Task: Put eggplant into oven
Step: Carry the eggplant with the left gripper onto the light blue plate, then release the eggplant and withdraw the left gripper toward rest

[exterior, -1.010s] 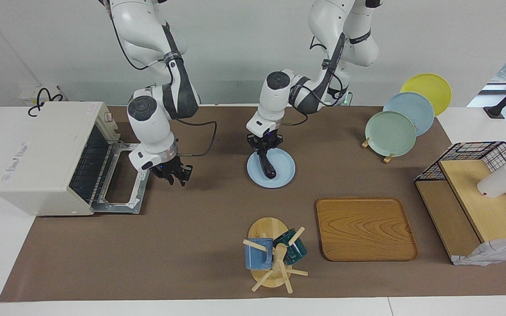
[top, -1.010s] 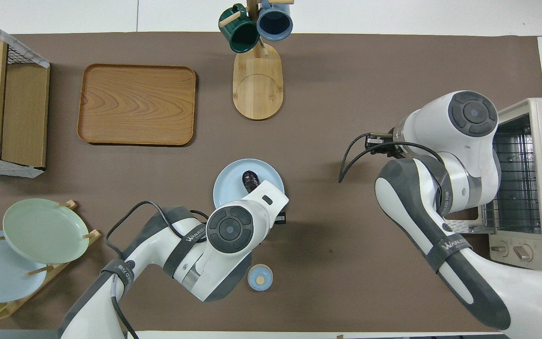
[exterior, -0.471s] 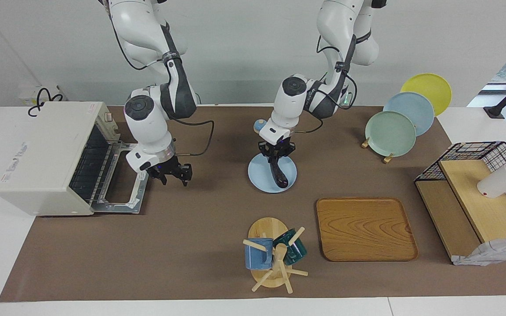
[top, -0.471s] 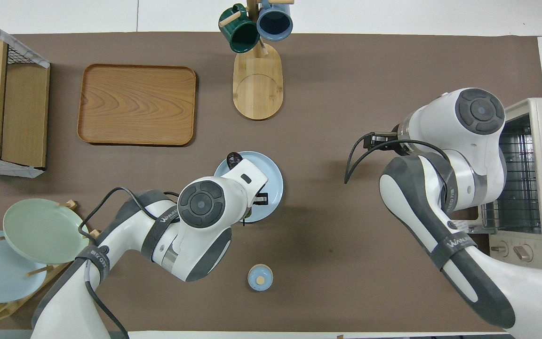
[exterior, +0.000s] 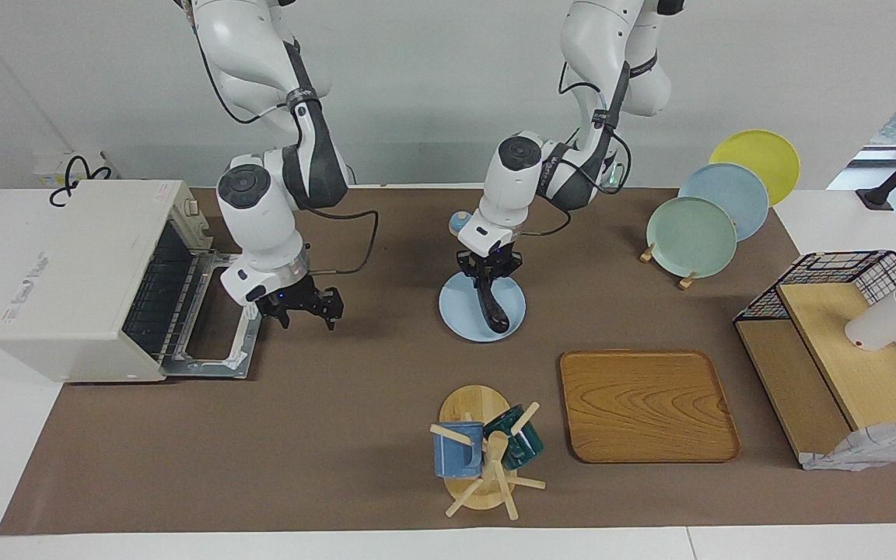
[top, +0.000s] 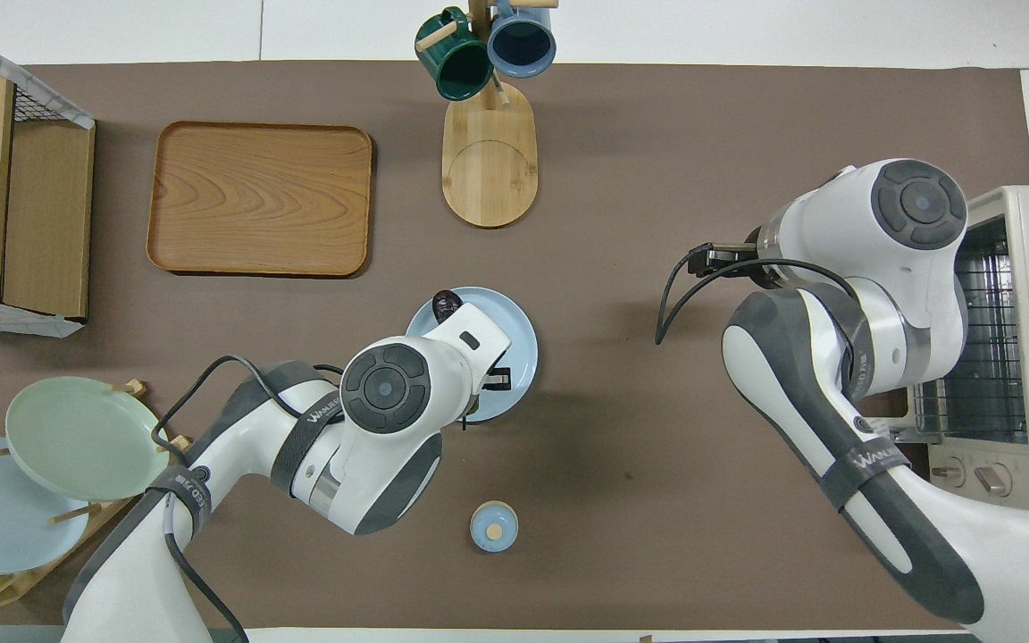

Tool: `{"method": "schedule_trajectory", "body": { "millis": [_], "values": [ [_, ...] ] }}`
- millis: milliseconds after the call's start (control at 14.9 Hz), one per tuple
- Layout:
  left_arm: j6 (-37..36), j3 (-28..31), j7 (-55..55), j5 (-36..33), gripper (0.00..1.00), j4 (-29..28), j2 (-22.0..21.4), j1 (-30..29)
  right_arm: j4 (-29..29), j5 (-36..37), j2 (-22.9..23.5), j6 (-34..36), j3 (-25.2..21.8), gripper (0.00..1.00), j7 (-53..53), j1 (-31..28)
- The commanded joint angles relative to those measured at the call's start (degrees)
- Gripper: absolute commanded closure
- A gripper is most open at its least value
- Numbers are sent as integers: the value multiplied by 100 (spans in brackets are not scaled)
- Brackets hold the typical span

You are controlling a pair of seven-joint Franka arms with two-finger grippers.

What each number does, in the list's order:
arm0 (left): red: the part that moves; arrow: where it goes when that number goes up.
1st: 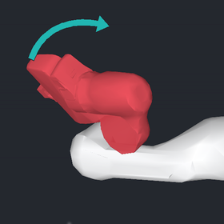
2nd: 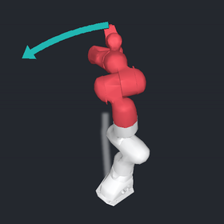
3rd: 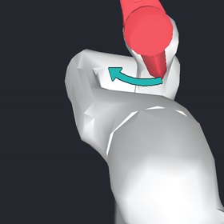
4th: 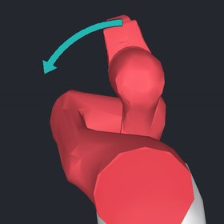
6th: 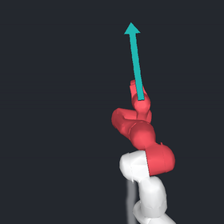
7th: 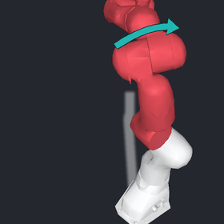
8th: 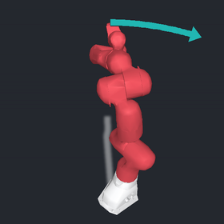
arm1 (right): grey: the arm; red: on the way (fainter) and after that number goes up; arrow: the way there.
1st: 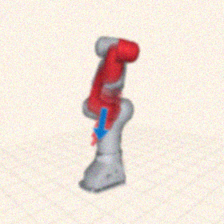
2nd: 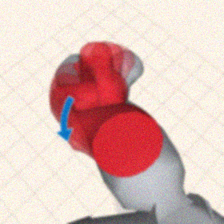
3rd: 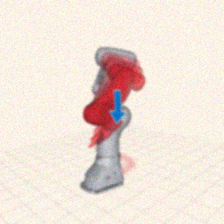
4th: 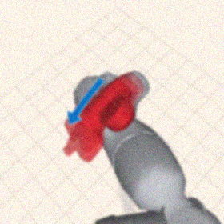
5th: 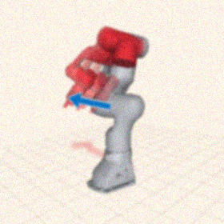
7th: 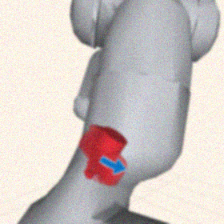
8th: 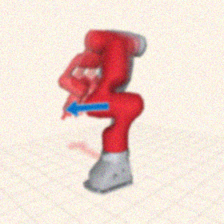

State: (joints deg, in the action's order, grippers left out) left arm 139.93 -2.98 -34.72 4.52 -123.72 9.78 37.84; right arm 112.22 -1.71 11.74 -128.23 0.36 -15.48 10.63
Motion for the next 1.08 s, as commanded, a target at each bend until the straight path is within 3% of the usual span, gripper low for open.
{"method": "schedule_trajectory", "body": {
  "millis": [0, 202, 337, 538, 740, 875, 1010],
  "values": [
    [-159, 8, 45, 102, 0, 216, 59, -110, -139, 83, 109, 105, 35, 3, 115, -61],
    [-982, 8, 185, 93, 0, 566, -169, -469, -156, 92, 109, 96, 35, 1, 176, -61],
    [-1886, 8, 578, 93, 0, 1119, -275, -925, -217, 110, 109, 157, 43, 1, 177, -44],
    [-3188, 17, 1211, 93, 0, 2112, -310, -1707, -847, 110, 223, 674, 52, 0, 124, 246],
    [-3929, 26, 2151, 93, 0, 2756, -441, -2613, -1508, 180, 539, 939, 52, 0, -925, 1237],
    [-4070, 26, 2487, 40, 0, 2783, -696, -3061, -2104, 696, 846, 1193, 70, 0, -1587, 1800],
    [-4377, 35, 2794, -73, 0, 2774, -924, -3326, -2720, 769, 1294, 1510, 70, 0, -2036, 2248]
  ]
}}
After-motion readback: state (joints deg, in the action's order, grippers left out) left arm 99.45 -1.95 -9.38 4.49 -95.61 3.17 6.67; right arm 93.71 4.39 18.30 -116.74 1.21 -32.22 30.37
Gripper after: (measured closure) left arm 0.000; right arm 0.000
